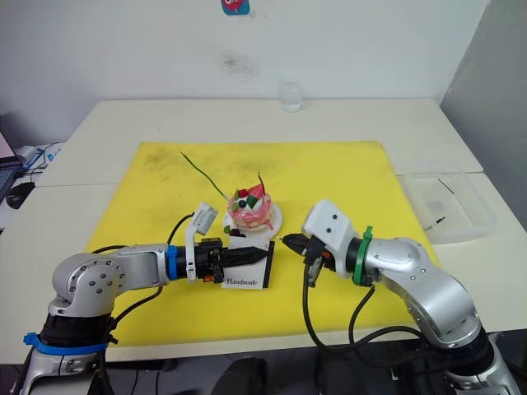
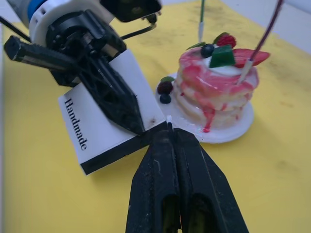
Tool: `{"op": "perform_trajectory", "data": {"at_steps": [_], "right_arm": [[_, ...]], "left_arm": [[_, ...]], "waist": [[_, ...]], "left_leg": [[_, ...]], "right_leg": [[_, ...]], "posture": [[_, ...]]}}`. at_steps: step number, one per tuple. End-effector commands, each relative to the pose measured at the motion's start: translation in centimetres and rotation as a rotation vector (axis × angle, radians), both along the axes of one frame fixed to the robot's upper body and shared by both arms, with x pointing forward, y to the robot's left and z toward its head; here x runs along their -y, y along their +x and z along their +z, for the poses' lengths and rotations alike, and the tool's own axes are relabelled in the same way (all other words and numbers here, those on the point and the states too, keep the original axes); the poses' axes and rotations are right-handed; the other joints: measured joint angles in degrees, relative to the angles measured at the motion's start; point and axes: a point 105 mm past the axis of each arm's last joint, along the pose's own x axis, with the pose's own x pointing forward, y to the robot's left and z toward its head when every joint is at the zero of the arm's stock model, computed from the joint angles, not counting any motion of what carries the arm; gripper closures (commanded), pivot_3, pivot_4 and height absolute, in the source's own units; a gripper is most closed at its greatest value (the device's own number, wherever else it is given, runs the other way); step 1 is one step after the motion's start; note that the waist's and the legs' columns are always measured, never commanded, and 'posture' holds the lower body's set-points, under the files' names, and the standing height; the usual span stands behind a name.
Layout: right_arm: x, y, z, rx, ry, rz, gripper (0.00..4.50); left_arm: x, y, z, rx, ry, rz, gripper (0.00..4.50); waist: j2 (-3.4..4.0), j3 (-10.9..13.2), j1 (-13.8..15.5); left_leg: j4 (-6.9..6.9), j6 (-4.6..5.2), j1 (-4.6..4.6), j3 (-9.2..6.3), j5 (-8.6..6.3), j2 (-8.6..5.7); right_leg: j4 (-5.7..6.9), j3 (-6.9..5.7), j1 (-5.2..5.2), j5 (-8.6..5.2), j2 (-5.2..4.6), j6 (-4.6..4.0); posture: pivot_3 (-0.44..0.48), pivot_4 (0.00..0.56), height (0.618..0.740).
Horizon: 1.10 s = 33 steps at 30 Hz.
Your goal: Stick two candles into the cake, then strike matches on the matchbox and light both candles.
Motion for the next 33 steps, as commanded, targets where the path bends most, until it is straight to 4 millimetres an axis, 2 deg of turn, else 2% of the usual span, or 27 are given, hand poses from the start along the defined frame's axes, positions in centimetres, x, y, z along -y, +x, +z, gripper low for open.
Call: {"op": "perform_trajectory", "data": {"at_steps": [1, 13, 33], "right_arm": [[-0.4, -0.4, 0.1, 0.032, -0.025, 0.019, 4.46], [-0.5, 0.3, -0.7, 0.044, -0.051, -0.013, 4.46], [-1.1, 0.2, -1.4, 0.029, -0.069, 0.014, 4.46]], "left_arm": [[0.3, 0.1, 0.8, 0.034, -0.010, -0.011, 4.50], [0.3, -0.3, 0.8, 0.035, -0.012, -0.029, 4.50], [0.7, -0.4, 0.6, 0.037, -0.008, -0.046, 4.50]], "waist": [[0.00, 0.00, 0.01], [0.00, 0.00, 0.01], [0.00, 0.00, 0.01]], "left_leg": [[0.00, 0.00, 0.00, 0.00, 0.00, 0.00], [0.03, -0.01, 0.00, 0.01, 0.01, 0.00], [0.03, -0.01, 0.00, 0.00, 0.01, 0.00]], "right_leg": [[0.00, -0.01, 0.00, 0.00, 0.00, 0.00], [0.01, 0.00, 0.00, 0.00, -0.01, 0.00], [0.02, 0.00, 0.00, 0.00, -0.01, 0.00]], "posture": [[0.000, 0.150, 0.740], [0.000, 0.150, 0.740], [0.000, 0.150, 0.740]]}}
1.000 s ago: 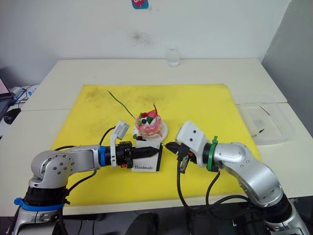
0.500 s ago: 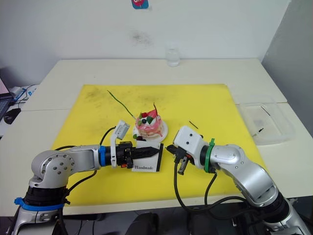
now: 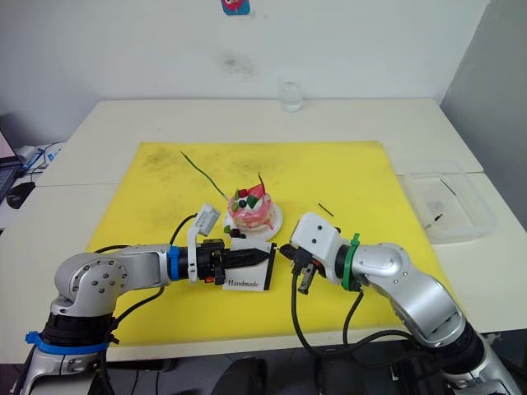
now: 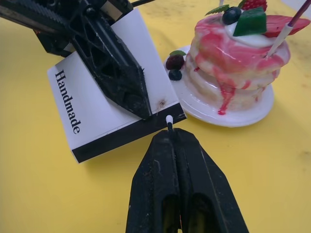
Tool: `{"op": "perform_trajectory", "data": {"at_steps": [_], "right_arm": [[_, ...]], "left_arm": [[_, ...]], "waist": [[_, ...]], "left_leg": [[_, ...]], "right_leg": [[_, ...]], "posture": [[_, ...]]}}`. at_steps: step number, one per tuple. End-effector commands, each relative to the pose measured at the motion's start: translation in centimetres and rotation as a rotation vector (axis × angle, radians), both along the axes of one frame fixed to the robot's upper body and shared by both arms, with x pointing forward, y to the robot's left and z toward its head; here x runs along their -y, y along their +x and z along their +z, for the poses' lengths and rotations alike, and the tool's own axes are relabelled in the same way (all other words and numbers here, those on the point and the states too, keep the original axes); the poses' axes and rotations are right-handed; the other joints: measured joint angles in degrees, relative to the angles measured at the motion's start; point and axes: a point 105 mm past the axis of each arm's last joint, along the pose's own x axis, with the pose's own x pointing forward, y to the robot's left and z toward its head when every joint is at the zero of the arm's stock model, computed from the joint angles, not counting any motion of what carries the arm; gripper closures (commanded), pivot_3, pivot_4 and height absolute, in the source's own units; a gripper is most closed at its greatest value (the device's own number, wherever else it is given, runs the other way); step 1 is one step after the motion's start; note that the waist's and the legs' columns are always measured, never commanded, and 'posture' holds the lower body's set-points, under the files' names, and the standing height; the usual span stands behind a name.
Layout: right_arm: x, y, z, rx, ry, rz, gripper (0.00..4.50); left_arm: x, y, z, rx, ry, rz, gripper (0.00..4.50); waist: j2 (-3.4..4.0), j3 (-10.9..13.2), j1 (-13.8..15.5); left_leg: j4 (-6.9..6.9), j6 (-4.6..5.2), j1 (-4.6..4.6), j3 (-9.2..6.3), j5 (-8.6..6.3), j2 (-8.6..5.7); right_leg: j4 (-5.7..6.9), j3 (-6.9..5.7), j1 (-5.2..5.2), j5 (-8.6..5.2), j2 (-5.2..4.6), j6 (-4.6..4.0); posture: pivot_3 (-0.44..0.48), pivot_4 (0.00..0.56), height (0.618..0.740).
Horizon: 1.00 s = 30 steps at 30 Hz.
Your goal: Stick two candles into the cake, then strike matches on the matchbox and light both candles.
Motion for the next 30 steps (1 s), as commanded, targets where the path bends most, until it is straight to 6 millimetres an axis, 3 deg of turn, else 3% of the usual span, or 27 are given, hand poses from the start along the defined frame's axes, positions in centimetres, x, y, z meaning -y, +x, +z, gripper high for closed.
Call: {"op": "perform_trajectory", "data": {"at_steps": [1, 13, 17, 20, 23, 30], "right_arm": [[-0.5, -0.2, 0.8, 0.042, 0.010, 0.028, 4.46], [-0.7, 0.5, 0.9, 0.059, 0.023, -0.006, 4.46], [-0.5, 2.1, 3.1, 0.152, 0.109, -0.098, 4.46], [1.0, 2.9, 5.3, 0.214, 0.161, -0.173, 4.46], [1.6, 2.6, 5.7, 0.212, 0.168, -0.180, 4.46], [0.3, 1.2, 6.4, 0.167, 0.187, -0.096, 4.46]], "left_arm": [[0.4, -0.1, 0.7, 0.042, -0.010, -0.022, 4.50], [0.8, -1.1, 0.9, 0.029, -0.027, -0.076, 4.50], [0.8, -1.8, 0.4, 0.016, -0.007, -0.095, 4.50], [-0.4, -1.9, 0.0, 0.001, 0.022, -0.062, 4.50], [-1.5, -1.8, -0.1, -0.004, 0.043, -0.027, 4.50], [-3.5, -1.6, -0.2, 0.001, 0.077, 0.044, 4.50]], "waist": [[0.00, 0.00, 0.00], [0.00, 0.00, -0.01], [0.00, 0.00, -0.07], [0.00, 0.00, 0.01], [-0.01, 0.00, 0.03], [0.00, 0.00, -0.27]], "left_leg": [[0.00, 0.00, 0.00, 0.00, 0.00, 0.00], [0.03, 0.00, 0.00, 0.00, 0.00, 0.00], [0.03, 0.00, 0.01, 0.00, 0.00, 0.02], [0.04, -0.02, 0.00, 0.03, 0.01, 0.00], [0.10, -0.03, -0.01, 0.00, 0.02, 0.00], [0.10, -0.02, 0.01, 0.02, 0.01, 0.04]], "right_leg": [[0.00, 0.00, 0.00, 0.00, 0.00, 0.00], [0.02, 0.01, 0.00, 0.00, 0.00, 0.00], [0.02, 0.01, 0.00, 0.00, 0.00, 0.00], [0.06, 0.04, -0.01, 0.00, -0.01, 0.00], [0.05, 0.02, 0.00, 0.00, -0.01, 0.00], [0.06, 0.04, -0.01, 0.00, -0.01, -0.01]], "posture": [[0.000, 0.150, 0.740], [0.000, 0.150, 0.740], [0.000, 0.150, 0.740], [0.000, 0.150, 0.740], [0.000, 0.150, 0.740], [0.000, 0.150, 0.740]]}}
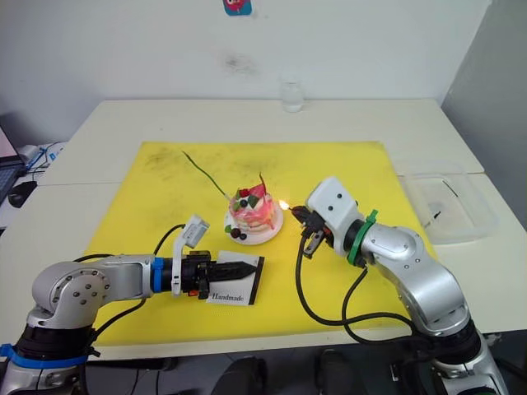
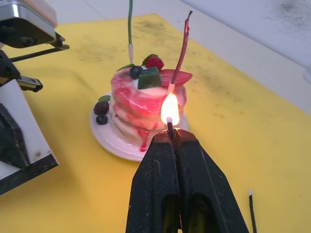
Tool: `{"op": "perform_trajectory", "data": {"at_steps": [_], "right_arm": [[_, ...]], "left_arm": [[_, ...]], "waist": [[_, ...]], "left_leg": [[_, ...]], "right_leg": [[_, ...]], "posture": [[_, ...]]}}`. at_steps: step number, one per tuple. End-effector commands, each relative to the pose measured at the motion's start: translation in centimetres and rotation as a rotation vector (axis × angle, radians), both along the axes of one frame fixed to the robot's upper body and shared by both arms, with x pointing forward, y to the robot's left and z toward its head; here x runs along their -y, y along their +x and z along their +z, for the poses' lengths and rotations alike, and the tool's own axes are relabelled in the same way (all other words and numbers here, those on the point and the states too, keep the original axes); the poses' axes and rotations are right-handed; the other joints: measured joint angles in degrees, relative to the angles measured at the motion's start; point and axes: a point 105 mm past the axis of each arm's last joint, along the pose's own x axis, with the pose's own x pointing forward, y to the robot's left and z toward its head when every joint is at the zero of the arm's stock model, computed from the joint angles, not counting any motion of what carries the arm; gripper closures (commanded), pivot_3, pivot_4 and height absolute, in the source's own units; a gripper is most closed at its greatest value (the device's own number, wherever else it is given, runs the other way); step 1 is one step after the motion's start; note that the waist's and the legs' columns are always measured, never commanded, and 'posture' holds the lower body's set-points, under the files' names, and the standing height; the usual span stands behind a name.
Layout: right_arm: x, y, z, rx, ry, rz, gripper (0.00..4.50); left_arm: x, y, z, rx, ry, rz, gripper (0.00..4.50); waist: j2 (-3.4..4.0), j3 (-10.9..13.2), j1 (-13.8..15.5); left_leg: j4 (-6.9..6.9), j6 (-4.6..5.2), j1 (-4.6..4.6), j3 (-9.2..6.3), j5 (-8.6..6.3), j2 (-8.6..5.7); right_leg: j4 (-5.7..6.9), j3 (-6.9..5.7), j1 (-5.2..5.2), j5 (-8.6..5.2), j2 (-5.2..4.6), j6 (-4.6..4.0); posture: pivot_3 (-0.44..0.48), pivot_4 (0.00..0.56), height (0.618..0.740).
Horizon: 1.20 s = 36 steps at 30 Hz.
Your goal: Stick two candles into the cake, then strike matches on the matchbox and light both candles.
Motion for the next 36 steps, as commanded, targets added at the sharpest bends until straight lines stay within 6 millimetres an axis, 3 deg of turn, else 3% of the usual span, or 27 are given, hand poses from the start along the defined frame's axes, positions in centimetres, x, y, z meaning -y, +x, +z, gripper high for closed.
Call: {"op": "perform_trajectory", "data": {"at_steps": [1, 8, 14, 20, 25, 36], "right_arm": [[-1.4, -0.8, 2.2, 0.047, 0.038, 0.069, 4.46], [-6.7, 1.1, 4.4, 0.092, 0.077, 0.120, 4.46], [-9.4, 3.1, 6.7, 0.183, 0.096, 0.121, 4.46], [-11.4, 3.1, 8.1, 0.218, 0.119, 0.178, 4.46], [-12.6, 2.8, 7.9, 0.225, 0.113, 0.217, 4.46], [-13.7, 4.2, 7.2, 0.202, 0.125, 0.206, 4.46]], "left_arm": [[-1.2, 0.0, 0.8, 0.046, 0.012, 0.031, 4.50], [-2.9, 0.0, 0.4, 0.046, 0.042, 0.089, 4.50], [-2.8, -0.1, 0.2, 0.050, 0.039, 0.093, 4.50], [-2.6, 0.0, 0.1, 0.053, 0.031, 0.092, 4.50], [-2.4, 0.1, 0.1, 0.059, 0.022, 0.094, 4.50], [-1.9, 0.3, 0.2, 0.068, 0.009, 0.092, 4.50]], "waist": [[0.00, 0.00, -0.07], [0.00, 0.00, 0.04], [-0.01, -0.01, 0.21], [-0.01, -0.01, 0.18], [-0.01, -0.01, 0.17], [-0.01, 0.00, 0.18]], "left_leg": [[0.00, 0.00, 0.01, 0.01, 0.00, 0.02], [-0.01, 0.01, 0.04, -0.07, 0.01, 0.04], [0.01, 0.01, -0.05, 0.01, 0.01, -0.03], [-0.01, 0.01, -0.04, -0.06, 0.01, 0.00], [-0.01, 0.01, -0.04, -0.06, 0.01, -0.01], [-0.01, 0.01, -0.04, -0.06, 0.01, -0.01]], "right_leg": [[0.01, 0.00, 0.00, 0.00, 0.01, 0.00], [0.05, -0.06, 0.00, 0.01, 0.03, -0.02], [-0.01, -0.01, -0.03, 0.02, -0.06, -0.04], [0.03, -0.08, -0.04, 0.15, -0.05, -0.27], [0.03, -0.07, -0.04, 0.17, -0.05, -0.29], [0.03, -0.08, -0.04, 0.17, -0.05, -0.30]], "posture": [[0.000, 0.150, 0.740], [0.000, 0.150, 0.740], [0.000, 0.150, 0.740], [0.000, 0.150, 0.740], [0.000, 0.150, 0.740], [0.000, 0.150, 0.740]]}}
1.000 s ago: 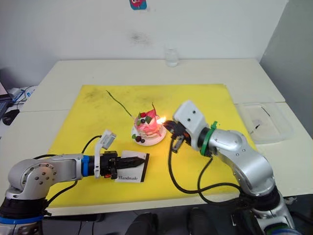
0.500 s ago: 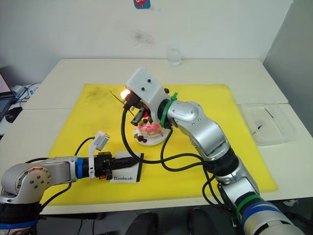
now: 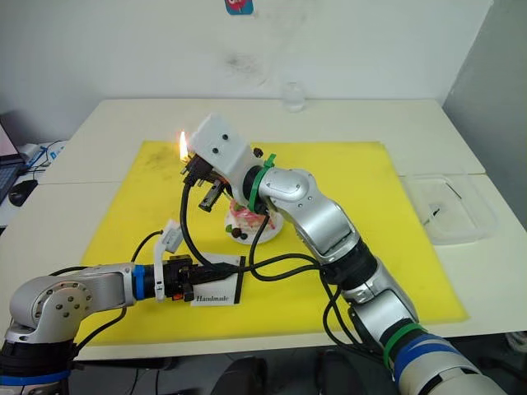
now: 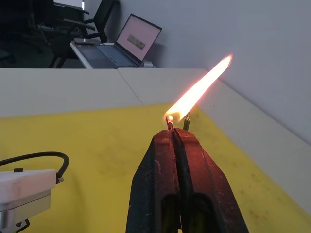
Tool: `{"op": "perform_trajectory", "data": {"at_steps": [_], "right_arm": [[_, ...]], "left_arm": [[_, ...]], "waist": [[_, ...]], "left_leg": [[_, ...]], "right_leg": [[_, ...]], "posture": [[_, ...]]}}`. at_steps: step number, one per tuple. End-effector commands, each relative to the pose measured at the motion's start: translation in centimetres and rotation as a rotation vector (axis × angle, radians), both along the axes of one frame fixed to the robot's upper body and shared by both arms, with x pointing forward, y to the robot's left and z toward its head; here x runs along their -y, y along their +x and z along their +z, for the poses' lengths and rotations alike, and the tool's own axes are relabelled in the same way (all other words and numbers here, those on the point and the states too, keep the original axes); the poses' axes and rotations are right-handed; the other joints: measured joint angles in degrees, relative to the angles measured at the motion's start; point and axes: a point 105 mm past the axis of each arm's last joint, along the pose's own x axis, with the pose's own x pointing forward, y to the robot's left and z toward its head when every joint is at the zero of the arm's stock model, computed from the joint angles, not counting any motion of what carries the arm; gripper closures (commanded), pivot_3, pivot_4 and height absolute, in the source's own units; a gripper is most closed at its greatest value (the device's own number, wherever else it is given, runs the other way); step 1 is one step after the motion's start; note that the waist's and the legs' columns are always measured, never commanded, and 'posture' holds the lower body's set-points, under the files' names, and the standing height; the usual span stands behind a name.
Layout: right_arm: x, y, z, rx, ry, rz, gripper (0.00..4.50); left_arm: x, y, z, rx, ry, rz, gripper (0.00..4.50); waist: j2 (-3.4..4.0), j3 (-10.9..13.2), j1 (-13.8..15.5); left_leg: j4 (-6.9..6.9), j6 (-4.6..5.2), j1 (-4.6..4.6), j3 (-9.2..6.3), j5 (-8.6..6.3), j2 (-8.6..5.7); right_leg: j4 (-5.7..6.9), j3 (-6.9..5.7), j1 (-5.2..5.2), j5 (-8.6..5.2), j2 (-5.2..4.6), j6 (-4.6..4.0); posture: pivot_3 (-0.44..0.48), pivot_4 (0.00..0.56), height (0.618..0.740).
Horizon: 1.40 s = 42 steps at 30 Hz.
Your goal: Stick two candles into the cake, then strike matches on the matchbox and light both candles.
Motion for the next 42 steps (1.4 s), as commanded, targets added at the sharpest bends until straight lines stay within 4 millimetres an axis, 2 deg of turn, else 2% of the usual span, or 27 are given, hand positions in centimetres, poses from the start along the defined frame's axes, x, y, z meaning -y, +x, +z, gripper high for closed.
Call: {"op": "perform_trajectory", "data": {"at_steps": [1, 22, 42], "right_arm": [[-0.25, -0.24, 1.60, 0.043, 0.041, 0.018, 4.46], [-0.48, -0.31, 1.20, -0.090, 0.107, 0.022, 4.46], [-0.39, -0.35, 1.05, -0.105, 0.120, 0.015, 4.46]], "left_arm": [[0.36, 0.22, 0.90, 0.052, -0.003, -0.010, 4.50], [0.57, 0.30, 1.12, 0.059, -0.009, -0.016, 4.50], [0.40, 0.32, 1.14, 0.058, -0.004, -0.016, 4.50]], "waist": [[0.00, 0.00, 0.00], [0.00, 0.00, -0.02], [0.00, 0.00, -0.03]], "left_leg": [[0.00, 0.00, 0.00, 0.00, 0.00, 0.00], [0.00, 0.00, 0.00, -0.02, 0.00, 0.00], [0.00, 0.00, 0.00, -0.02, 0.00, 0.00]], "right_leg": [[0.00, 0.00, 0.00, 0.00, 0.00, 0.00], [0.00, -0.01, 0.00, 0.00, 0.00, -0.01], [-0.01, -0.01, 0.00, 0.00, 0.00, 0.00]], "posture": [[0.000, 0.150, 0.740], [0.000, 0.150, 0.740], [0.000, 0.150, 0.740]]}}
